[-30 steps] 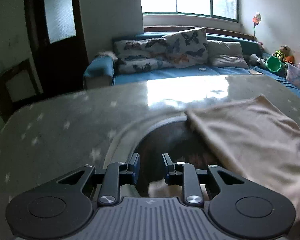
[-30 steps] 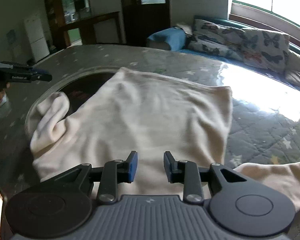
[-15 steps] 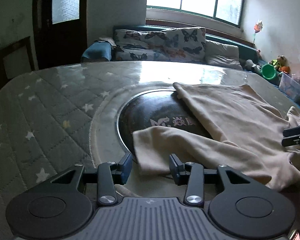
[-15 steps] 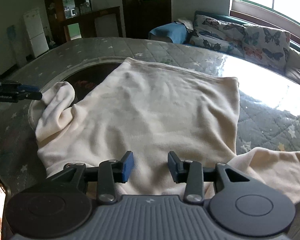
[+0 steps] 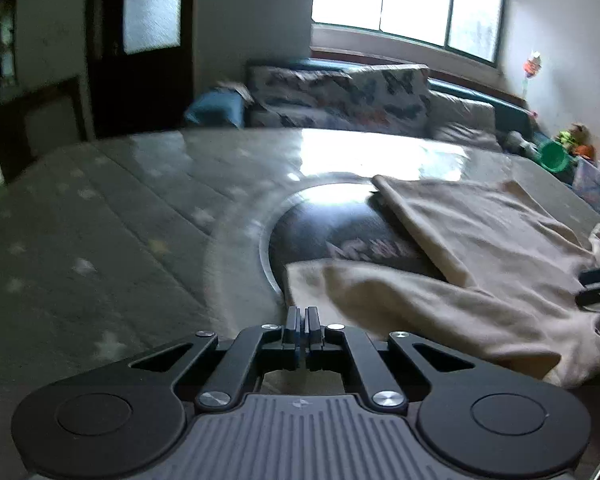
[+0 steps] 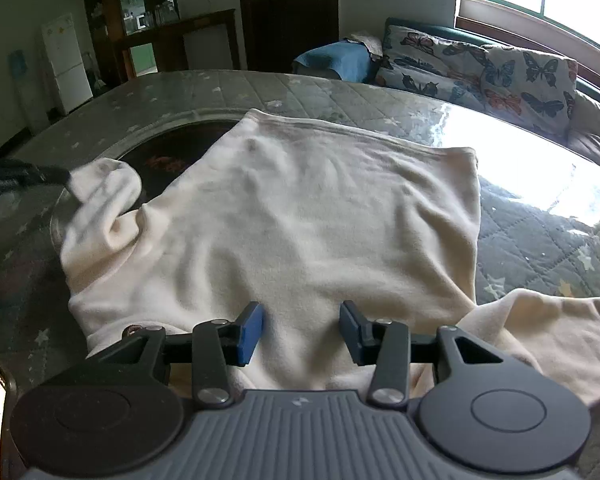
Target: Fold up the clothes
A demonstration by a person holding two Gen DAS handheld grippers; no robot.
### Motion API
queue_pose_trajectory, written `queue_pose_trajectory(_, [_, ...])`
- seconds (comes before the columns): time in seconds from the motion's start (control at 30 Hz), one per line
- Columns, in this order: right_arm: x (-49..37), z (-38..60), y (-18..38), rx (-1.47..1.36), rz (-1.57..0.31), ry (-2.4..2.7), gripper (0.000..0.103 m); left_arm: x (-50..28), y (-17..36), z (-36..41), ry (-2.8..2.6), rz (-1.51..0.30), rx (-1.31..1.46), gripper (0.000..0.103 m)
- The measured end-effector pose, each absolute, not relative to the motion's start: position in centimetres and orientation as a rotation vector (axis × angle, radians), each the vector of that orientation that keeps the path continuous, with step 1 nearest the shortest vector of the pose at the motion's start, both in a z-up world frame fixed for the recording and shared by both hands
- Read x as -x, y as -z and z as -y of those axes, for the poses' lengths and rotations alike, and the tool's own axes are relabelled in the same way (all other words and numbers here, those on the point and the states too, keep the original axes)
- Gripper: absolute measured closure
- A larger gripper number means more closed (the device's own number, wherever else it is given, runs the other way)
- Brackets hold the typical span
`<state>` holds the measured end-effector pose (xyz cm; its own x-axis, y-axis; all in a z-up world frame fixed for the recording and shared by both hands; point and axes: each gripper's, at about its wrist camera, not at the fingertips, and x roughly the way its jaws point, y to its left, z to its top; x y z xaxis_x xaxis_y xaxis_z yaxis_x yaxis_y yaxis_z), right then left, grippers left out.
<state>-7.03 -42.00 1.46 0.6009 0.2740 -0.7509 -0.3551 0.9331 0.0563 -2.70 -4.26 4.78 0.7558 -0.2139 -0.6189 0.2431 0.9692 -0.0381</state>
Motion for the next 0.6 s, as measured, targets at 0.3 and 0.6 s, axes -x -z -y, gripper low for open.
queue_pose_trajectory(0.3, [7.3, 41.2, -2.3, 0.139, -0.837, -0.379, 0.059, 4.2, -7.3, 0.3, 0.103, -0.589, -0.128, 0.101])
queue_pose_trajectory(0.6, [9.0, 36.0, -4.6, 0.196, -0.786, -0.609, 0.059, 4.6, -7.5, -0.2, 0.131, -0.601, -0.134, 0.102])
